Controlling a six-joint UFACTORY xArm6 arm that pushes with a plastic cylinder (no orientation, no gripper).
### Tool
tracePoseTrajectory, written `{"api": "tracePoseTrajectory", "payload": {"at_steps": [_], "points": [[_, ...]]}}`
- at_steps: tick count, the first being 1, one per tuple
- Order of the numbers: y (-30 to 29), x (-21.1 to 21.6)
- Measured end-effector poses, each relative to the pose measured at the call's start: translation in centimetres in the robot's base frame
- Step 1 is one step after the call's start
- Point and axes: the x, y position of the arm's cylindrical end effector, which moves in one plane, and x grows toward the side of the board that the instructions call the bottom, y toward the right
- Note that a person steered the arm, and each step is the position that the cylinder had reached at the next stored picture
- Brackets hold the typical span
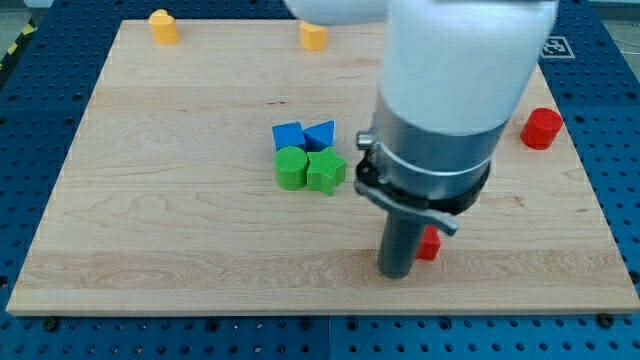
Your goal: Move the red star towards top
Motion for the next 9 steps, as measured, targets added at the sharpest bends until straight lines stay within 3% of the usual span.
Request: {"api": "tracePoseTrajectory", "payload": {"at_steps": [1,5,7,9], "points": [[1.4,-2.5],[5.1,-1.3],[14.1,0.3],[24.1,-2.0]]}}
